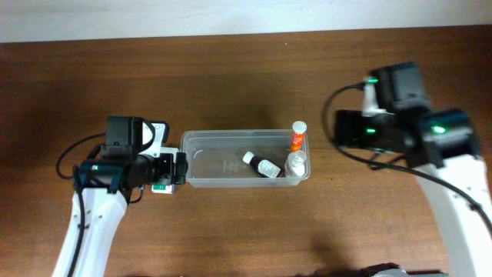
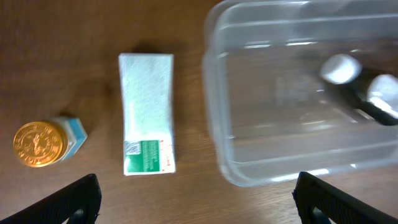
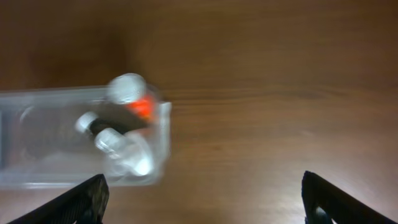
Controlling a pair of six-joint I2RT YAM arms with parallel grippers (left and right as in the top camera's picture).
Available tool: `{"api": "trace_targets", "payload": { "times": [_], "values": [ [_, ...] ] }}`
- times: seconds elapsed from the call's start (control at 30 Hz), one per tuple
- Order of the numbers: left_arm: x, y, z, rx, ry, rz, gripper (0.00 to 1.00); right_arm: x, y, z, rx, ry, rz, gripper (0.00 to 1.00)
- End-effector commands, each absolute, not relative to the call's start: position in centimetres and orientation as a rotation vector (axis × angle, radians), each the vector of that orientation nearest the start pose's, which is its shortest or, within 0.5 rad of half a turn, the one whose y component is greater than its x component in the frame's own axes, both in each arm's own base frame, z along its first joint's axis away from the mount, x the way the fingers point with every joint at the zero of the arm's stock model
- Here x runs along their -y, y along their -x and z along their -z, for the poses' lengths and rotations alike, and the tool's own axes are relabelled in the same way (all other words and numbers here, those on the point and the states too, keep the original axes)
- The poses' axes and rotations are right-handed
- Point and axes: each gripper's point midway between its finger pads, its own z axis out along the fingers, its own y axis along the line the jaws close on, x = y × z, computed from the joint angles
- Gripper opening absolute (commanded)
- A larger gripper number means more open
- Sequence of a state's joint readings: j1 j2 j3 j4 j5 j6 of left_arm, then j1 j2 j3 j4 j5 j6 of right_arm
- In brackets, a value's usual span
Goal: Pack container
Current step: 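Place the white spray bottle into the container's right end, then grasp the gold-lidded jar with the left gripper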
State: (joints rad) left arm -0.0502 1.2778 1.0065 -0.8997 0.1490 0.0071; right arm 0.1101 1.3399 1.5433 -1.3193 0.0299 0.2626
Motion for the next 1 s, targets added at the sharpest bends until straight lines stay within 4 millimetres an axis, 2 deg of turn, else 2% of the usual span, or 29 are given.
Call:
{"api": "trace_targets", "payload": {
  "times": [0.0, 0.13, 0.33, 0.4, 0.57, 0.67, 0.97],
  "values": [
    [1.5, -29.7, -11.6, -2.798, -0.021, 0.142, 0.99, 0.4, -28.7, -24.8, -2.741, -0.284, -0.018, 0.91],
    [-1.5, -30.5, -10.5, -2.810, 0.170, 0.111, 0.99, 2.7, -27.5, -23.4, -2.826, -0.350, 0.020, 0.91],
    [-6.1, -31.6, -10.8, -2.727, 0.373, 0.060, 0.99, 2.8, -27.7, -22.5, -2.864, -0.382, -0.020, 0.93],
    [-7.3, -31.8, -10.2, -2.724, 0.425, 0.052, 0.99, 2.8, -27.9, -22.1, -2.878, -0.384, -0.020, 0.93],
    [-8.7, -32.0, -7.0, -2.786, 0.492, 0.056, 0.99, 2.8, -27.7, -21.6, -2.909, -0.388, -0.019, 0.93],
    [-9.1, -32.1, -5.9, -2.806, 0.512, 0.057, 0.99, 2.8, -27.7, -21.6, -2.910, -0.388, -0.019, 0.94],
    [-9.3, -32.4, -4.4, -2.828, 0.523, 0.062, 0.99, 2.8, -27.7, -21.6, -2.911, -0.388, -0.019, 0.94]
  ]
}}
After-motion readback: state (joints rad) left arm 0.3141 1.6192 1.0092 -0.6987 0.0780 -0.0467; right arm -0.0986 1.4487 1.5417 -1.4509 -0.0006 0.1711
